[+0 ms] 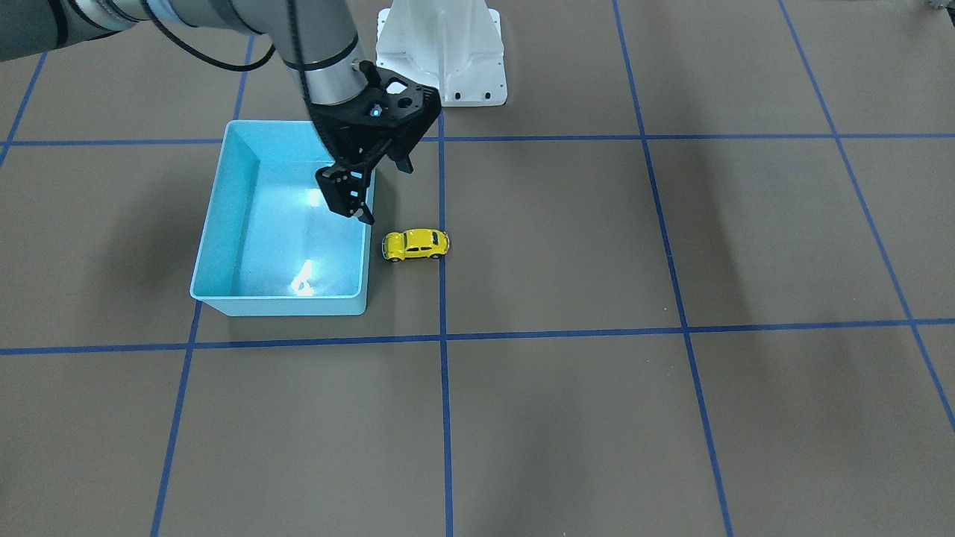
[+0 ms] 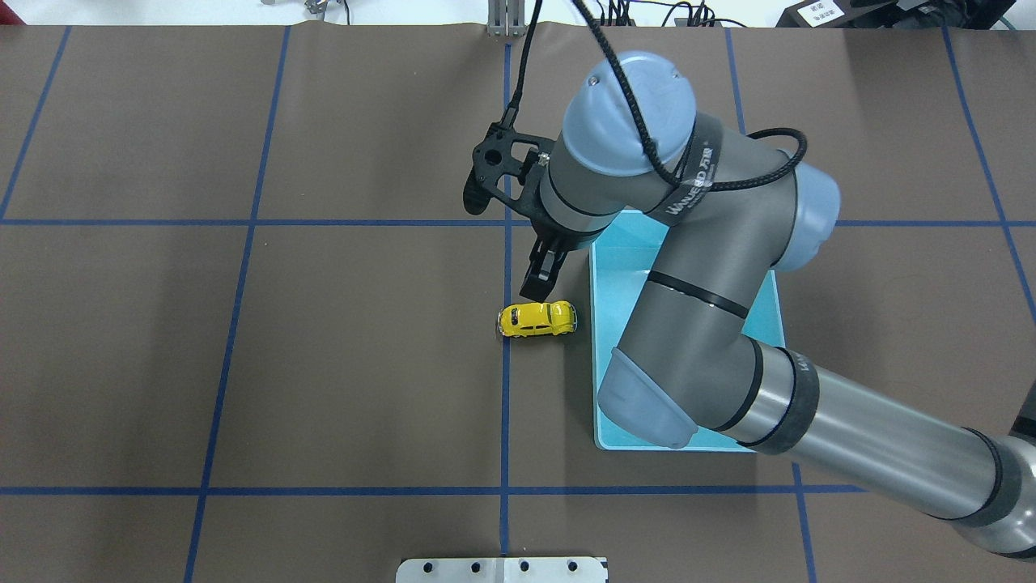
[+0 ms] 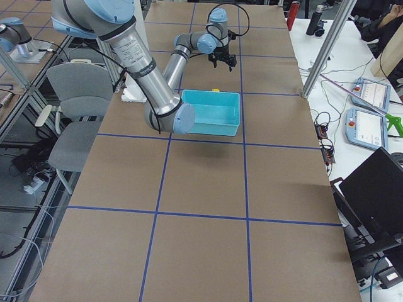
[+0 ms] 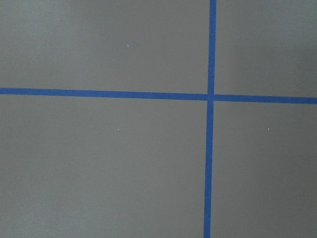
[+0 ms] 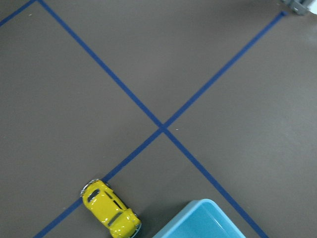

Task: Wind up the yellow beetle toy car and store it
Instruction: 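Reach the right gripper over the yellow car beside the bin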

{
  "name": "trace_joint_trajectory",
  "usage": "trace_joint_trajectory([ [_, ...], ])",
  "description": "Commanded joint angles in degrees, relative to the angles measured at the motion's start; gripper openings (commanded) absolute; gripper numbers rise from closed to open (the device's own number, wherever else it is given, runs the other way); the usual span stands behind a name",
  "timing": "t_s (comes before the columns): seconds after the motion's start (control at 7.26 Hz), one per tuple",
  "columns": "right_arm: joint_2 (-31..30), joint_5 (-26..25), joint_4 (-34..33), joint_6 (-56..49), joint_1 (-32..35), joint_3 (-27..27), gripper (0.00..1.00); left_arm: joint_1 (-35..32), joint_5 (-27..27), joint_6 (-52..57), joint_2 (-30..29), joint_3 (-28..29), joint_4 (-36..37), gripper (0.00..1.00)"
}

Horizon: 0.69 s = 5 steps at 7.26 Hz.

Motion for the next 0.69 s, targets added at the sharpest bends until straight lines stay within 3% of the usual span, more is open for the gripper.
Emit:
trace_joint_trajectory([
  [0.0,2.2,0.8,3.6,-6.9,-1.3,-9.8,1.0,0.0,0.0,0.0,0.0,-0.1,0.0,1.0],
  [0.14,2.7,2.2,4.2,-7.0,-1.9,-12.1,1.0,0.0,0.0,0.0,0.0,-0.1,0.0,1.0],
  [0.55,-0.4,1.5,7.5,-7.5,-5.0,-11.5,1.0,0.0,0.0,0.0,0.0,-0.1,0.0,1.0],
])
